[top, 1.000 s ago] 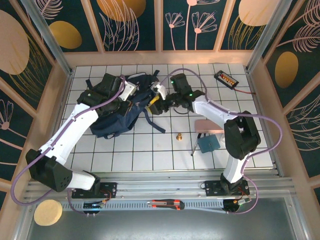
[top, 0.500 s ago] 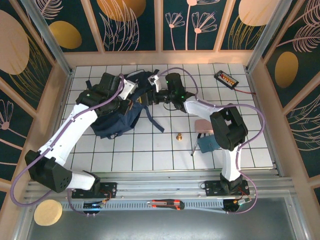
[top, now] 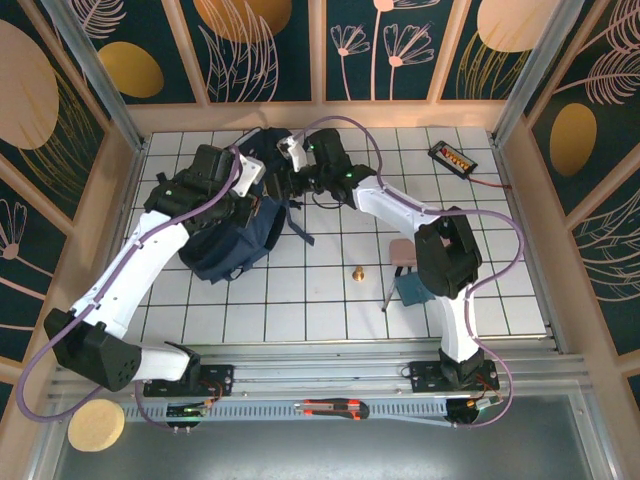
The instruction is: Pack the student bag
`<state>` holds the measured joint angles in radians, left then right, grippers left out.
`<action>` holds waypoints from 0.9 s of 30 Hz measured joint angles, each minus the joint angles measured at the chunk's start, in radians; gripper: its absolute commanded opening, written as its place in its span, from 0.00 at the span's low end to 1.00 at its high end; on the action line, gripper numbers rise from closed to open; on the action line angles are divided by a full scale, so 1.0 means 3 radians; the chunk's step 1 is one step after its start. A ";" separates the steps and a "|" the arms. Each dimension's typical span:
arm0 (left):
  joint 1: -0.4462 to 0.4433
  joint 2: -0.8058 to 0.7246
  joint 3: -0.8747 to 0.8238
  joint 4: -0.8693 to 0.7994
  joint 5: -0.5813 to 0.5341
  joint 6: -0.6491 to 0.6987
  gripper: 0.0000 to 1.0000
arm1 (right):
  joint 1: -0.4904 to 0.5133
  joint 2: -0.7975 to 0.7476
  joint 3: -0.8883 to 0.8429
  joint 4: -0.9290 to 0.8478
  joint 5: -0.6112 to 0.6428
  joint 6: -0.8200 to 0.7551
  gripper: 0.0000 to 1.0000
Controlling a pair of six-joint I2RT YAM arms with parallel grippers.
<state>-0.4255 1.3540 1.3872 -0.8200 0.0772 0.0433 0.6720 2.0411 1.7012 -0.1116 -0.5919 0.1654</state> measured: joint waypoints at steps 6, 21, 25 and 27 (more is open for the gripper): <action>-0.0045 0.0000 0.0000 -0.0085 0.0003 -0.0010 0.00 | -0.0251 -0.0627 -0.0999 0.0010 -0.0066 -0.0106 0.60; -0.0047 0.0000 0.0000 -0.0085 0.0170 -0.0038 0.00 | -0.0207 -0.0847 -0.1420 0.0979 -0.1106 -0.0183 0.58; -0.0047 0.0000 0.0000 -0.0085 0.0178 -0.0037 0.00 | -0.0195 -0.0654 -0.1328 0.0993 -0.1118 -0.0187 0.57; -0.0047 0.0000 0.0000 -0.0085 0.0181 -0.0037 0.00 | -0.0173 -0.0590 -0.1286 0.0992 -0.1118 -0.0189 0.57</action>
<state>-0.4397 1.3540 1.3872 -0.8455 0.1314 0.0322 0.6201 1.8641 1.3155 0.1860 -0.9272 0.1085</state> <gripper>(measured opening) 0.062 0.574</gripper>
